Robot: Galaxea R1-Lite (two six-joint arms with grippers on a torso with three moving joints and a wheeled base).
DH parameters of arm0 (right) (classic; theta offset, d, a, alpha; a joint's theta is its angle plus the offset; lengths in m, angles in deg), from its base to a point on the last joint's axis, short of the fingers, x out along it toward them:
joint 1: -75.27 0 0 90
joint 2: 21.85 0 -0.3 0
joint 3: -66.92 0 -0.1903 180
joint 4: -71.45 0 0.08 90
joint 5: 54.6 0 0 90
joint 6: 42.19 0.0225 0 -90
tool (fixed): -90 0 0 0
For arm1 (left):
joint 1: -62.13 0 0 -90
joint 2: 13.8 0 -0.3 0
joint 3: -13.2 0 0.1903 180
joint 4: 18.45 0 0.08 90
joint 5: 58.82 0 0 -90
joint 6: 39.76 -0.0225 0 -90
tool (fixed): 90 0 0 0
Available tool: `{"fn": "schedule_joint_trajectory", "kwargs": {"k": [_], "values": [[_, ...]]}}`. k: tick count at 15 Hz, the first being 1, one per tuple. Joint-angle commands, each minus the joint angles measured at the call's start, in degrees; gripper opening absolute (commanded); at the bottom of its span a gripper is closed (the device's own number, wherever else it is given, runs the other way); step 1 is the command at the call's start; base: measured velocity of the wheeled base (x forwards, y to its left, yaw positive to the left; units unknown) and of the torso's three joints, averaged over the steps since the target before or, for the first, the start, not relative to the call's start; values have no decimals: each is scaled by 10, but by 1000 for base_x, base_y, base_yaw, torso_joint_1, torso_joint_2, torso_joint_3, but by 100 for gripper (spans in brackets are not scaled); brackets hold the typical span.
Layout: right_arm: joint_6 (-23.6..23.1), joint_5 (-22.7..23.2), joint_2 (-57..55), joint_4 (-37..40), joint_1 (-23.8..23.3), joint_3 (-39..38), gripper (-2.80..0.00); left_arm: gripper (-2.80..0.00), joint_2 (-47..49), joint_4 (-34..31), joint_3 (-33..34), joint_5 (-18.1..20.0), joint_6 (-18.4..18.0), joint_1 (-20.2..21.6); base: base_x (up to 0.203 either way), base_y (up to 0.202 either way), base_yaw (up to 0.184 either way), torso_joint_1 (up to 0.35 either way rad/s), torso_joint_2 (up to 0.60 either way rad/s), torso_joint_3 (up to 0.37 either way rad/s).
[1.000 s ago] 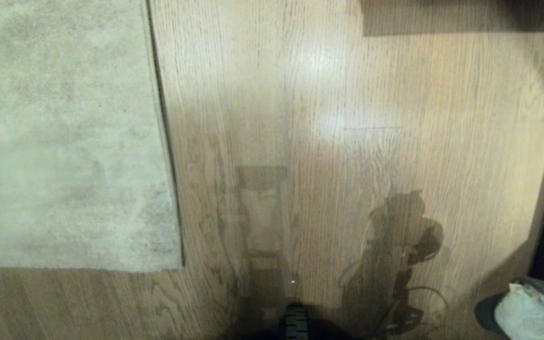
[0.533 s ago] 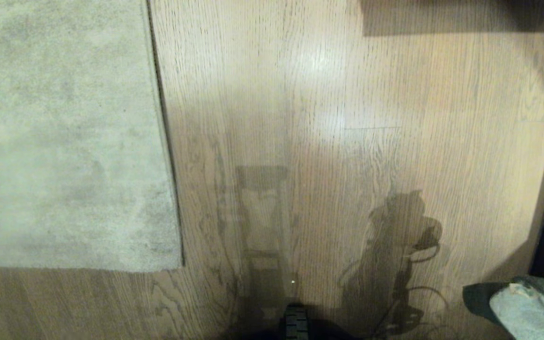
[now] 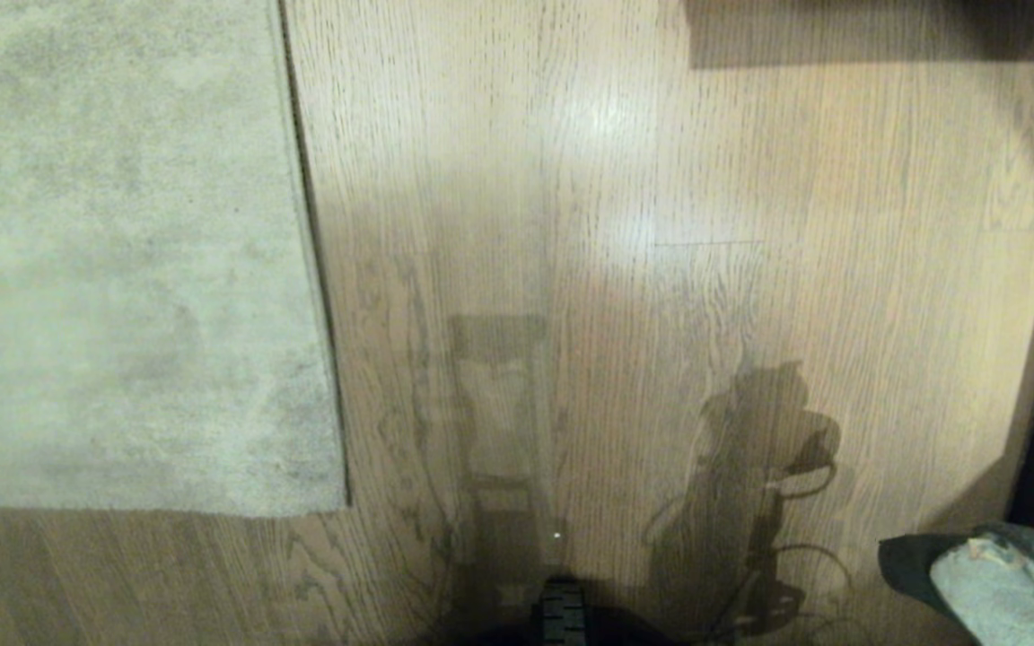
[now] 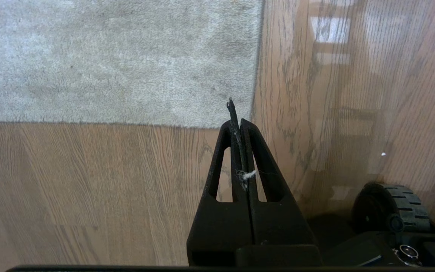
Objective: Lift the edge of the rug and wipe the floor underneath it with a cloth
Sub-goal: Lift up the carpet
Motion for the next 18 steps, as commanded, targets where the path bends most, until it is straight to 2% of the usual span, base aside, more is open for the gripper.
{"fn": "schedule_joint_trajectory", "kwargs": {"k": [1,18], "values": [[0,0,-2,0,0,0,-280,-280,0,0,0,-1,0,0,0,0,0,0,0,0],[0,0,-2,0,0,0,-280,-280,0,0,0,0,1,0,0,0,0,0,0,0]]}}
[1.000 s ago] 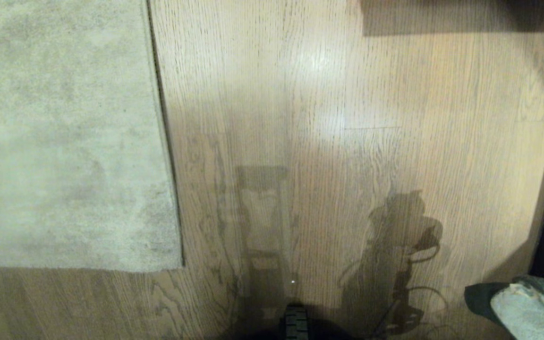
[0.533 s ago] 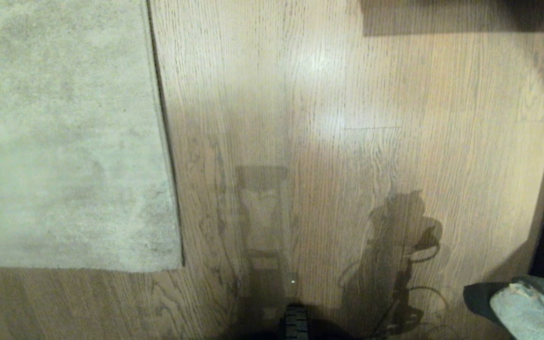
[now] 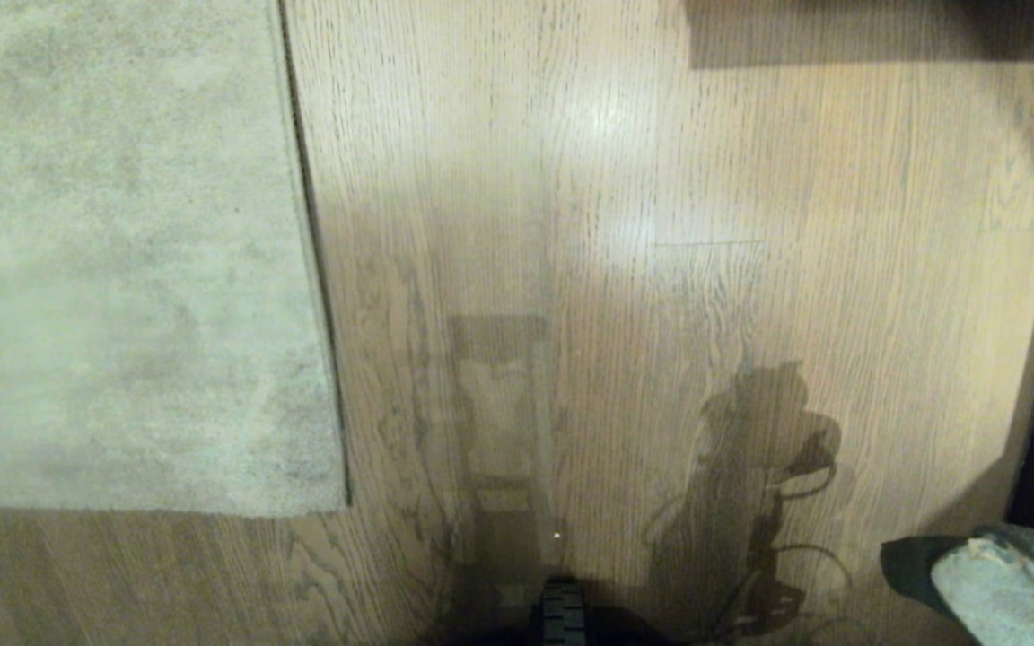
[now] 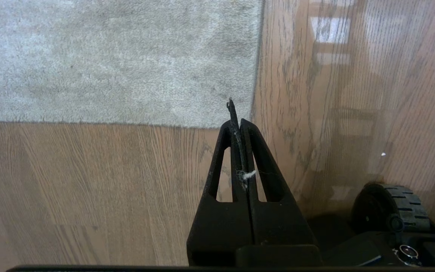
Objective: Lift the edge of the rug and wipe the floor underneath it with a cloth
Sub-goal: Lift up the carpet
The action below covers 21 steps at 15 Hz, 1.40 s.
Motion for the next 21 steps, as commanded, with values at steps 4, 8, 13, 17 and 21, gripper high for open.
{"fn": "schedule_joint_trajectory", "kwargs": {"k": [4,8,13,17,21], "values": [[0,0,-1,0,0,0,-280,-280,0,1,0,-1,1,0,0,0,0,0,0,0],[6,-1,-1,0,0,0,-280,-280,36,-1,0,0,1,1,0,0,0,0,0,0],[13,-2,-1,-1,0,0,-280,-280,77,-1,0,4,-6,-3,0,0,0,0,0,0],[13,-2,-1,-1,0,0,-280,-280,86,-15,-50,40,-3,-4,0,0,0,0,0,0],[14,-2,-1,-1,0,0,-280,-280,130,-16,-92,62,17,-14,0,0,0,0,0,0]]}}
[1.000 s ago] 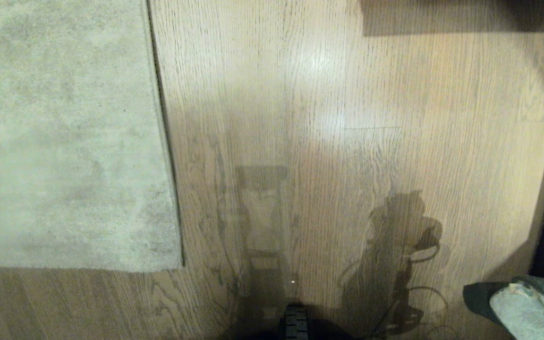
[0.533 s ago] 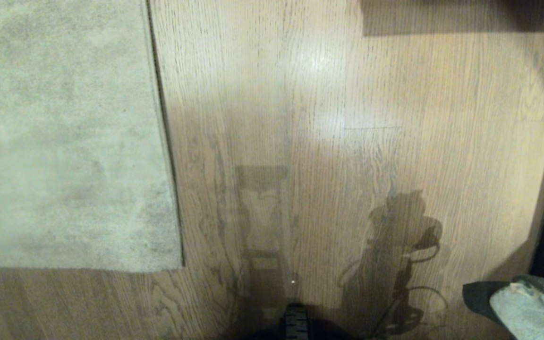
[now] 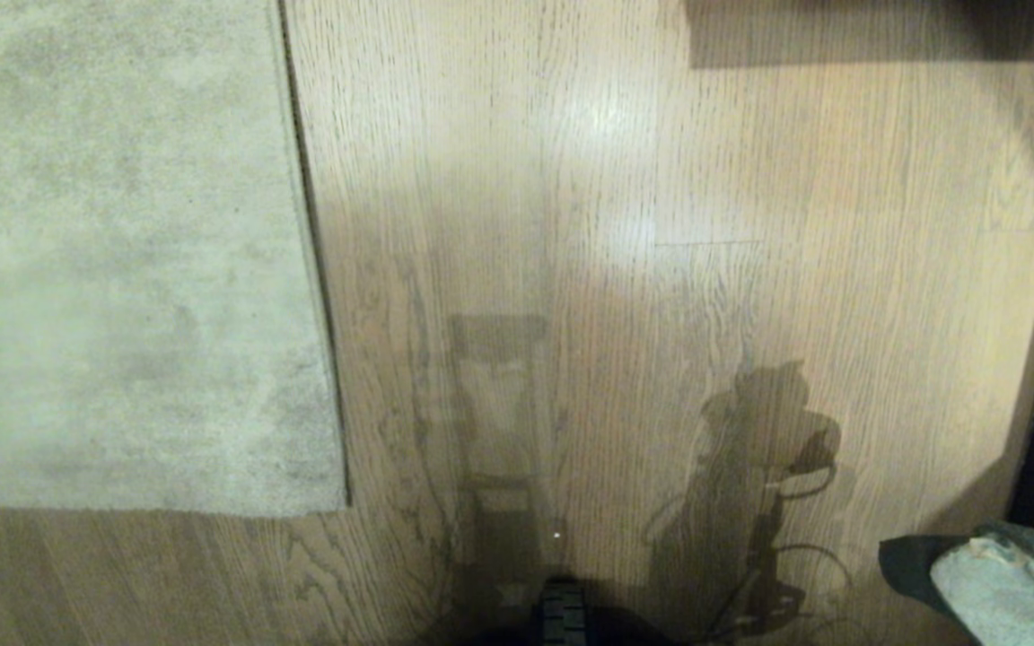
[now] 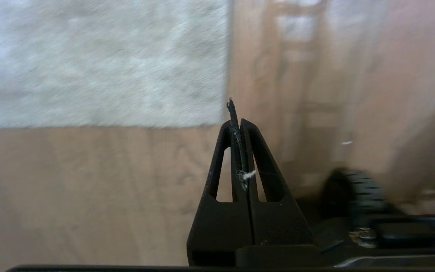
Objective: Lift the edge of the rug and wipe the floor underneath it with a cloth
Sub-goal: Lift up the carpet
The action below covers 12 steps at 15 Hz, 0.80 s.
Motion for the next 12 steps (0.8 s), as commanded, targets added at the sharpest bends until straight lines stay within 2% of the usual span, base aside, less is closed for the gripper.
{"fn": "schedule_joint_trajectory", "kwargs": {"k": [1,6,12], "values": [[0,0,-1,0,0,0,-280,-280,47,0,-25,14,8,-13,0,0,0,0,0,0],[0,0,-1,0,0,0,-280,-280,206,3,-101,17,10,-90,0,0,0,0,0,0],[0,0,-1,0,0,0,-280,-280,399,22,-158,17,10,-114,0,0,0,0,0,0]]}}
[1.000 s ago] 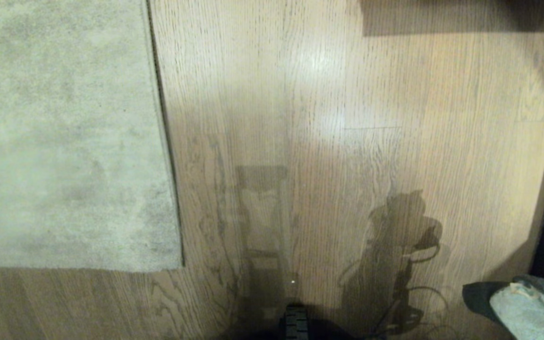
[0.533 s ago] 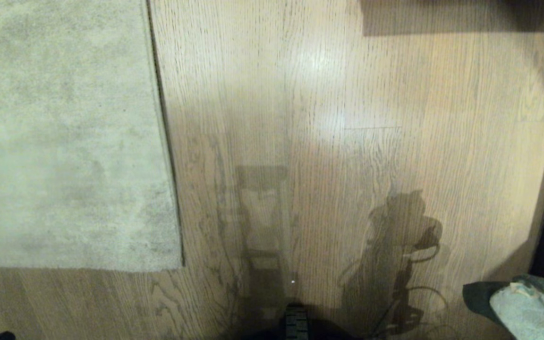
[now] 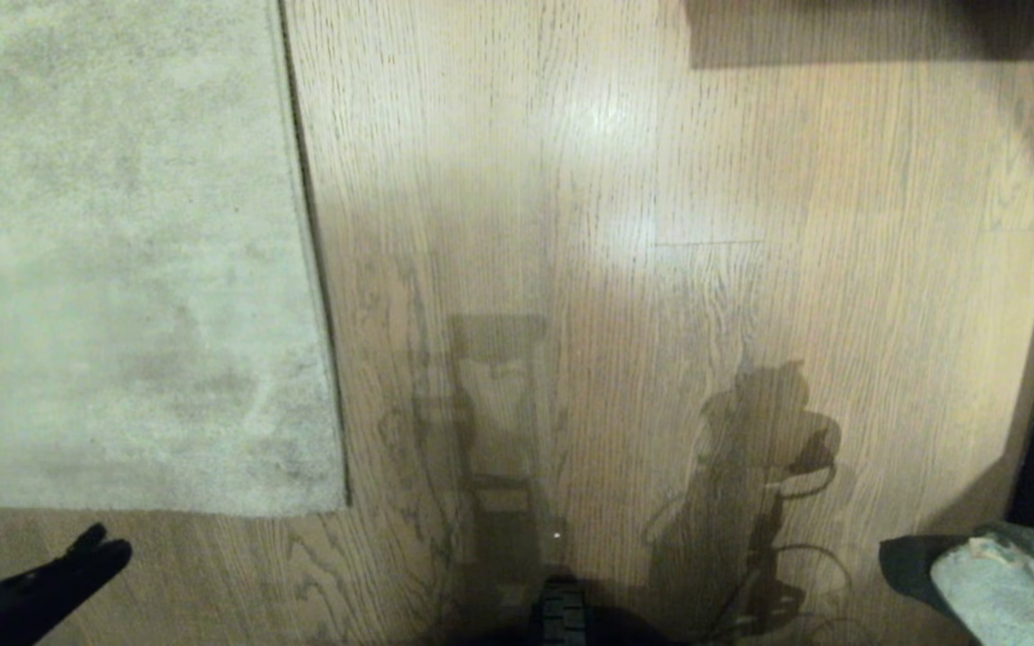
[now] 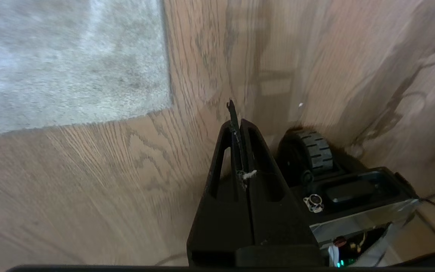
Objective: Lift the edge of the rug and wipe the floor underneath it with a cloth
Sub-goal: Lift up the carpet
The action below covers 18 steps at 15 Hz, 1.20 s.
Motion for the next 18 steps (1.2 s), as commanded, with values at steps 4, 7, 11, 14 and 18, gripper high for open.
{"fn": "schedule_joint_trajectory", "kwargs": {"k": [4,7,11,14,18], "values": [[0,0,-1,0,0,0,-280,-280,236,37,-71,-4,-17,-5,0,0,0,0,0,0],[0,-1,-1,0,0,0,-280,-280,320,84,-88,-19,-49,-6,0,0,0,0,0,0],[0,0,-1,0,0,0,-280,0,421,207,-90,-71,-54,-39,0,0,0,0,0,0],[0,0,-1,0,0,0,-280,0,466,221,-112,-130,-55,-66,0,0,0,0,0,0],[0,0,-1,0,0,0,-280,0,511,222,-135,-228,-55,-98,0,0,0,0,0,0]]}}
